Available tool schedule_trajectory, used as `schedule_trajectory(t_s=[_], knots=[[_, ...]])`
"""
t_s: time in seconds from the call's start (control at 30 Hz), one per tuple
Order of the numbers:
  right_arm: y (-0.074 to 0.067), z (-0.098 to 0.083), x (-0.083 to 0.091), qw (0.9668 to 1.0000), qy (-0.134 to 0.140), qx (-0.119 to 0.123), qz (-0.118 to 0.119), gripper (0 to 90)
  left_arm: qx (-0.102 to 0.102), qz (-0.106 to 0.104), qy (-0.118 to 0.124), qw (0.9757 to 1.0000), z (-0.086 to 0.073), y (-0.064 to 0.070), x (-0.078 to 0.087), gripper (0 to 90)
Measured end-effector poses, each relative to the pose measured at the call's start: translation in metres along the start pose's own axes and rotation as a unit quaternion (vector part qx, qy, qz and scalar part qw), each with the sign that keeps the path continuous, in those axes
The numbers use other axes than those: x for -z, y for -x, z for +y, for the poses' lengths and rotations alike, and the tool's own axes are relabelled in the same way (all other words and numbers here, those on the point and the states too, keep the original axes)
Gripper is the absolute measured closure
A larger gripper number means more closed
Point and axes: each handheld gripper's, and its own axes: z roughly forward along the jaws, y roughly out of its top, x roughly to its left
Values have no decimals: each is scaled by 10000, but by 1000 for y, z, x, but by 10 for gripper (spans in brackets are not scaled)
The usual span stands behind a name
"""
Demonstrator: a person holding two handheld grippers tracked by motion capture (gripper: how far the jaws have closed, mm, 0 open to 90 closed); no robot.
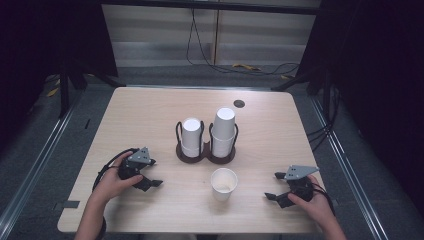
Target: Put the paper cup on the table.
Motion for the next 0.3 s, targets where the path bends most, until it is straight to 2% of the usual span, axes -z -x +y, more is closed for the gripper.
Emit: schedule_trajectory(t_s=[0.03, 0.3], knots=[[0, 0, 0, 10000, -3, -12, -20, 131, -43, -24, 72, 10000, -2, -1, 0, 146], [-1, 0, 0, 10000, -2, -44, -25, 130, -42, -28, 128, 9999, -3, -2, 0, 144]])
